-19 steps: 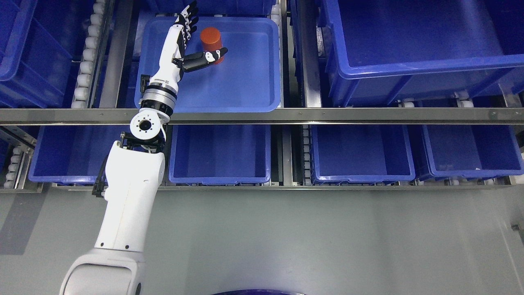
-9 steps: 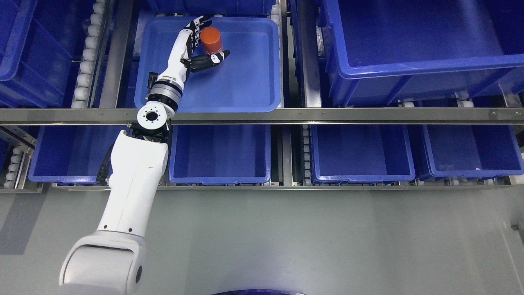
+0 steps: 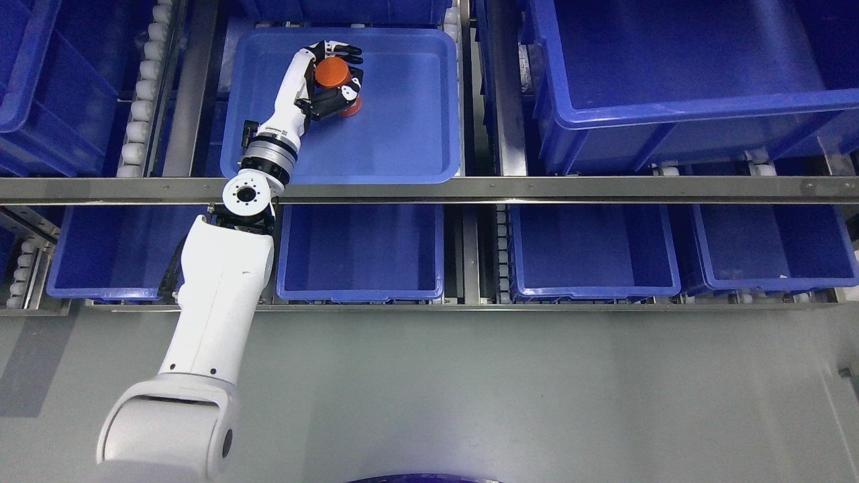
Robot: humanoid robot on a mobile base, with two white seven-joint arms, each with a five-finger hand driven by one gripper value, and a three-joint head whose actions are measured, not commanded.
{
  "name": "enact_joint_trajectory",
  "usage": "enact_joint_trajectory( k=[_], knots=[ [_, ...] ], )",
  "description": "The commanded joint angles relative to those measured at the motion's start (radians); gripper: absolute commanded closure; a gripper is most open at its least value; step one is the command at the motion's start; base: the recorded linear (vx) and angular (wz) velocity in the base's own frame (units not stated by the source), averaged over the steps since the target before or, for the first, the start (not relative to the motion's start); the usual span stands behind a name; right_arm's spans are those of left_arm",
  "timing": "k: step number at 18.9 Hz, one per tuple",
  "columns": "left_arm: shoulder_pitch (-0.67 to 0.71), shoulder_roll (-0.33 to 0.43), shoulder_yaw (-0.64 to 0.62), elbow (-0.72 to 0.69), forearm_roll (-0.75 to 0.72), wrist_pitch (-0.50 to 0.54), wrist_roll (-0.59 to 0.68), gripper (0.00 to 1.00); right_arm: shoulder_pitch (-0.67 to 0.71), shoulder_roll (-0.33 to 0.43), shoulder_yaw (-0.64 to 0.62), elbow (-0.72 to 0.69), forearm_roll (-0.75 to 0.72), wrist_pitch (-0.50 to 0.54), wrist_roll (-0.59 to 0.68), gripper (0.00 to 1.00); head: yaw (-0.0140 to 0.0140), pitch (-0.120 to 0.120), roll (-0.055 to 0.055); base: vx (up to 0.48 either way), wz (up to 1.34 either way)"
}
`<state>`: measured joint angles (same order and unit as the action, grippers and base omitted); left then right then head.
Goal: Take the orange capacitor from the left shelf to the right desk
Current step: 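Close the left hand fingers around the orange capacitor, then lift the orange capacitor up out of the blue bin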
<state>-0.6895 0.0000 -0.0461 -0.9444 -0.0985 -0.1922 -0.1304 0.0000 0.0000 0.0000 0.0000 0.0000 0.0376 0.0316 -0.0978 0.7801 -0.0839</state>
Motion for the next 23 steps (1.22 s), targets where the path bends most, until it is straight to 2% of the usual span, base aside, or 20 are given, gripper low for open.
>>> enact_joint_trajectory(
  k=[1,6,10,14,17,21,23],
  knots=[
    [0.01,0.017,0.04,0.062,0.003,-0.052,-0.005,1.0,0.014,-0.017,-0.011,-0.034,0.0,-0.001,0.001,0.0,0.0,0.0,0.0,0.0,0.0],
    [0.012,0.017,0.066,0.004,0.028,-0.11,-0.024,1.0,0.014,-0.017,-0.011,-0.034,0.0,-0.001,0.001,0.0,0.0,0.0,0.0,0.0,0.0],
    [0.056,0.017,0.051,-0.319,0.091,-0.046,-0.031,1.0,0.014,-0.017,-0.011,-0.034,0.0,-0.001,0.001,0.0,0.0,0.0,0.0,0.0,0.0],
    [0.172,0.017,0.031,-0.597,0.137,-0.023,-0.029,0.99,0.014,-0.017,-0.011,-0.034,0.0,-0.001,0.001,0.0,0.0,0.0,0.0,0.0,0.0],
    [0.249,0.017,0.002,-0.688,0.163,-0.108,-0.029,0.99,0.014,-0.017,-0.011,-0.034,0.0,-0.001,0.001,0.0,0.0,0.0,0.0,0.0,0.0],
    [0.327,0.017,-0.035,-0.705,0.164,-0.242,-0.029,0.99,0.014,-0.017,-0.011,-0.034,0.0,-0.001,0.001,0.0,0.0,0.0,0.0,-0.001,-0.03],
    [0.347,0.017,-0.037,-0.705,0.164,-0.276,-0.029,0.99,0.014,-0.017,-0.011,-0.034,0.0,-0.001,0.001,0.0,0.0,0.0,0.0,-0.063,-0.21]
  ],
)
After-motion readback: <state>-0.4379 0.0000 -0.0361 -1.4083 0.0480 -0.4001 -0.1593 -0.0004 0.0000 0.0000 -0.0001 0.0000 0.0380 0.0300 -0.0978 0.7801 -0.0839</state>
